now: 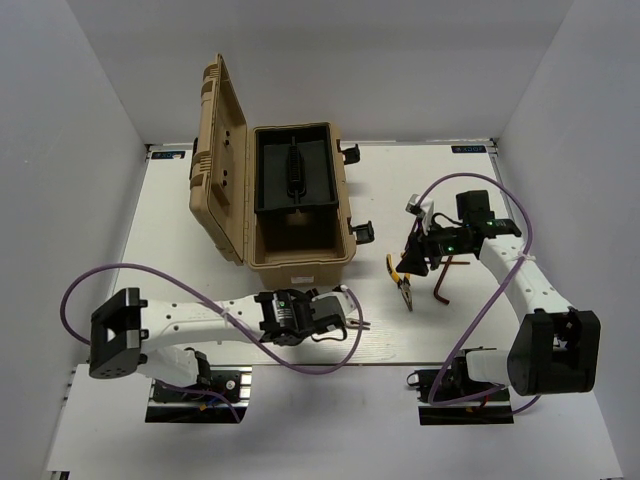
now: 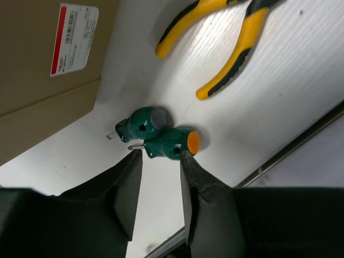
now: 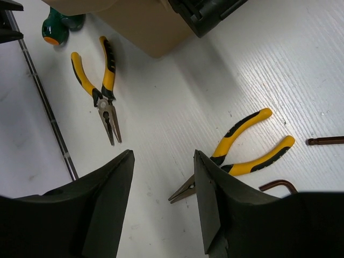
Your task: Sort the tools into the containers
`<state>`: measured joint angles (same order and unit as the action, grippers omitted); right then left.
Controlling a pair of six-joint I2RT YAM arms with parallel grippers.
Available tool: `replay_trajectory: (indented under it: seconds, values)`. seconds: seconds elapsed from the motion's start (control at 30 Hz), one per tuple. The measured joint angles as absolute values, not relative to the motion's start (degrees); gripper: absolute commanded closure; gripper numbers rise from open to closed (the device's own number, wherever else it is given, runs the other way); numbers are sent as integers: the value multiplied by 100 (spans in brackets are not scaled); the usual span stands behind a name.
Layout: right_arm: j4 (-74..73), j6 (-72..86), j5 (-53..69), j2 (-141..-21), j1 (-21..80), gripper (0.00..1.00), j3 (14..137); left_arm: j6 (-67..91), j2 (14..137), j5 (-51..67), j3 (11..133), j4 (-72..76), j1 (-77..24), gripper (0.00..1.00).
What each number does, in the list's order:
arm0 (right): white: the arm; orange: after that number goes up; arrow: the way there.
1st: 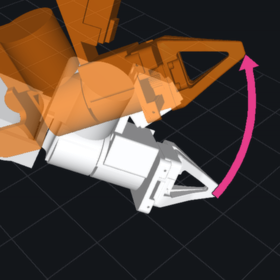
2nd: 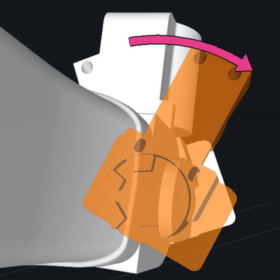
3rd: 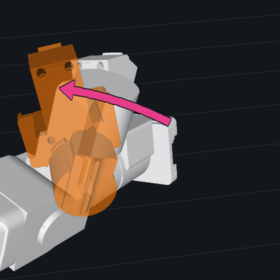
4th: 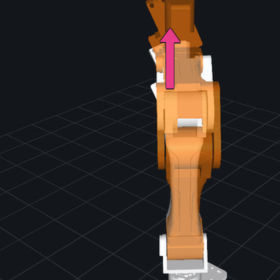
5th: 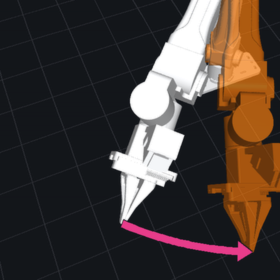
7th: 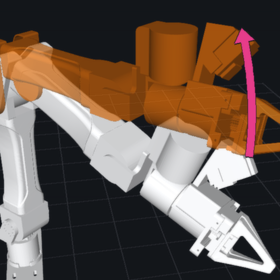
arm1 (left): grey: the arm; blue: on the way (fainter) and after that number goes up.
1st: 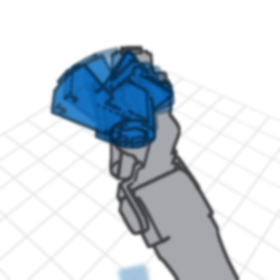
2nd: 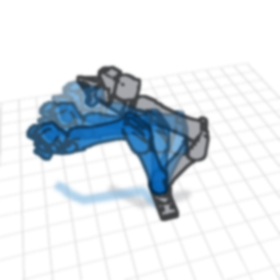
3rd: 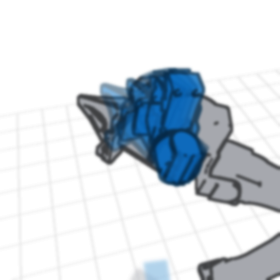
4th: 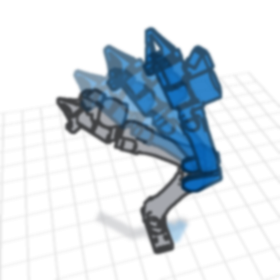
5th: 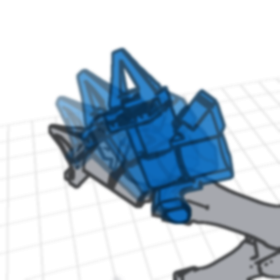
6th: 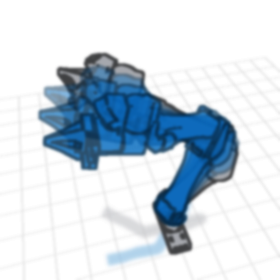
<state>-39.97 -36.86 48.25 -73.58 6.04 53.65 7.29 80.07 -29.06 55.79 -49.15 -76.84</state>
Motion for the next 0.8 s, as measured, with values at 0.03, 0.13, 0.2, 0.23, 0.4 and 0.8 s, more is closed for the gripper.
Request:
replay_trajectory:
  seconds: [0.03, 0.13, 0.2, 0.23, 0.4, 0.8]
  values:
    - [-3992, -3688, 4814, -7358, 611, 46, 5365, 768, 7889, -2871, 5489, -4910, -7677, 50]
    - [-3970, -3688, 4803, -7358, 626, 46, 5360, 827, 7835, -2705, 5413, -4919, -7649, 46]
    - [-3948, -3686, 4792, -7358, 642, 46, 5358, 867, 7929, -2606, 5402, -4908, -7638, 46]
    - [-3933, -3686, 4790, -7358, 648, 46, 5356, 882, 8005, -2578, 5402, -4904, -7638, 46]
    - [-3900, -3684, 4762, -7358, 650, 44, 5354, 902, 8433, -2340, 5402, -4886, -7640, 46]
    - [-3892, -3684, 4724, -7358, 650, 44, 5345, 578, 8790, -2261, 5413, -4864, -7590, 41]
